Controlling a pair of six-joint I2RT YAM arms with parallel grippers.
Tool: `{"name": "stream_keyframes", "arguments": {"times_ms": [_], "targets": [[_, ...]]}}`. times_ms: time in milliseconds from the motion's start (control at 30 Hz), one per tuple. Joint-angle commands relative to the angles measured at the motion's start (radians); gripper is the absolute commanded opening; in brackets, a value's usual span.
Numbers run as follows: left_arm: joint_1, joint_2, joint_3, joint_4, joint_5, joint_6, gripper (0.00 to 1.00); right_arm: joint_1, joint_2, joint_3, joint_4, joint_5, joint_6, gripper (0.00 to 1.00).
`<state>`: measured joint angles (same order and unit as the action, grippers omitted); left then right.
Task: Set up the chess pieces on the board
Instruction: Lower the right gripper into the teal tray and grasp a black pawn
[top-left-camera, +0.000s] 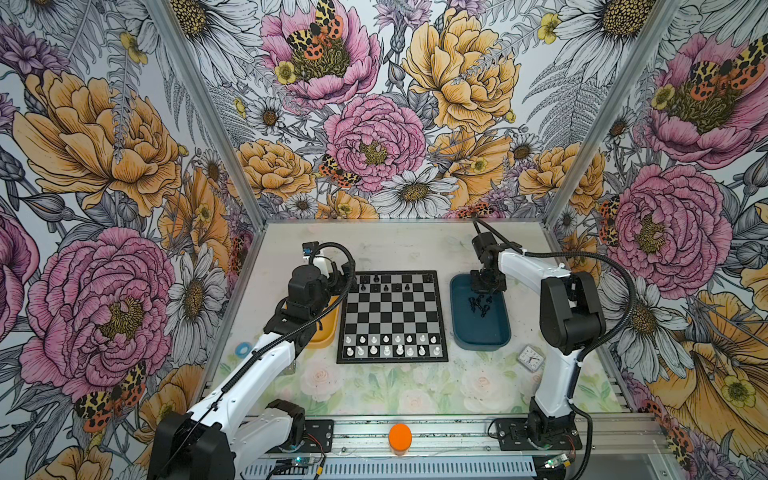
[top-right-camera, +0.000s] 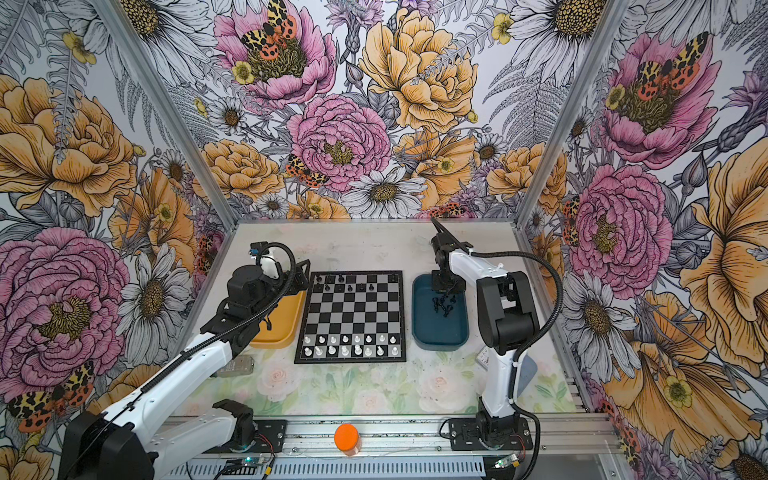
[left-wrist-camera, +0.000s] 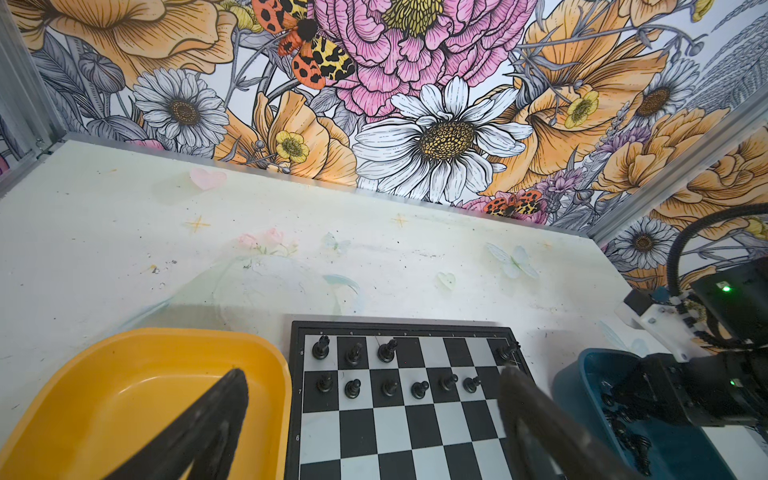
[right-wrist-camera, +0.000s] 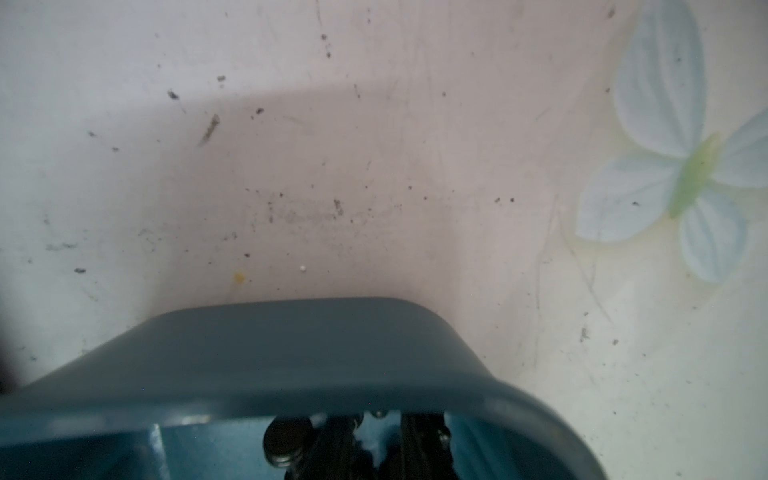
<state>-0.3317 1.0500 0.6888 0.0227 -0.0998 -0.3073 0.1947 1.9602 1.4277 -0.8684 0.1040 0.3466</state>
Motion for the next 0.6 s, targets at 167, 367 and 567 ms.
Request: {"name": "stream_keyframes", "arguments": {"times_ms": [167,367,567], "targets": [[-0.007,0.001,0.028,0.0,0.006,0.001,0.95,-0.01,0.031,0.015,0.026,-0.005,-0.009,0.21],[-0.008,0.002,0.027,-0.001,0.007,0.003,0.95,-0.011,0.037,0.016,0.025,-0.004,-0.009,0.2],[-0.008,-0.001,0.026,-0.002,0.006,0.003,0.95,-0.012,0.044,0.019,0.026,-0.004,-0.009,0.18]]}}
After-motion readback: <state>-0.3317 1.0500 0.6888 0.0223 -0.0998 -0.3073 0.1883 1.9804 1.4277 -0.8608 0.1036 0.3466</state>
